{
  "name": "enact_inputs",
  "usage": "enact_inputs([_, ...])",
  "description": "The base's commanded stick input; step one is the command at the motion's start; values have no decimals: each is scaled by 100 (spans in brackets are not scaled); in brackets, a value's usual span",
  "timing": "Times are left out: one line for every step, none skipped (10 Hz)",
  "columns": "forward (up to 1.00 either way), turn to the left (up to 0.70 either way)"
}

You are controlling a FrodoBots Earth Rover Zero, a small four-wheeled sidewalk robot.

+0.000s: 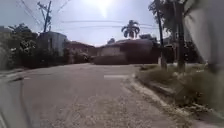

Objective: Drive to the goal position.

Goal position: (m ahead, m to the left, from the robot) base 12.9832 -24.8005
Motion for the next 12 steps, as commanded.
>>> enact_inputs([100,7])
enact_inputs([100,7])
enact_inputs([100,7])
enact_inputs([100,7])
enact_inputs([100,7])
enact_inputs([100,7])
enact_inputs([100,7])
enact_inputs([100,7])
enact_inputs([100,7])
enact_inputs([100,7])
enact_inputs([100,7])
enact_inputs([100,7])
